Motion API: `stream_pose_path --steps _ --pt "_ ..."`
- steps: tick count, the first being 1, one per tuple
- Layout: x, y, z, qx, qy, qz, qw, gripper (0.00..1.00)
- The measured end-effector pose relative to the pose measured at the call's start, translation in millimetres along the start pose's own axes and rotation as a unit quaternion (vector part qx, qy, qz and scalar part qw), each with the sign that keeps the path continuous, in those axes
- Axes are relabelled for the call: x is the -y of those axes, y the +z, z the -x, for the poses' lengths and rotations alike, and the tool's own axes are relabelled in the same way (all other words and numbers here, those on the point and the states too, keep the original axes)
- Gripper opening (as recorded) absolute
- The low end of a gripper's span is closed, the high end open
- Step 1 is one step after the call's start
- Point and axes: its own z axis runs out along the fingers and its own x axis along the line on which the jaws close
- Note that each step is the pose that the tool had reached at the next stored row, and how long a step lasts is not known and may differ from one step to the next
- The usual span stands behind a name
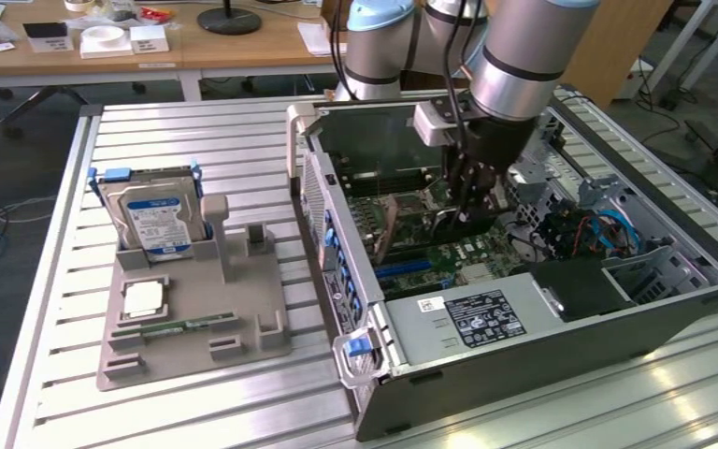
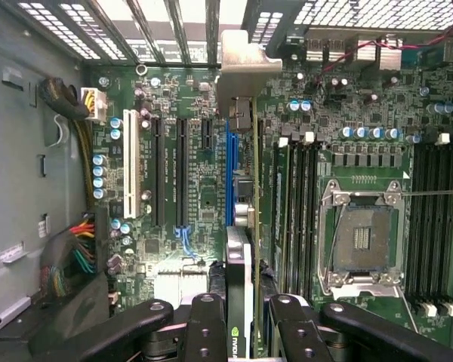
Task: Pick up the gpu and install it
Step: 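Insert the gpu into the slot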
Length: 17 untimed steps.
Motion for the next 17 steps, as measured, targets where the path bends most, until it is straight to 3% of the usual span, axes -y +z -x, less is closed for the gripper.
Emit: stream_pose_path --steps 13,17 --pt "-2.4 2.6 -0.2 0.0 0.0 0.0 1.0 0.27" --pt "-8.7 3.0 -0.2 0.0001 0.0 -0.0001 1.0 0.27"
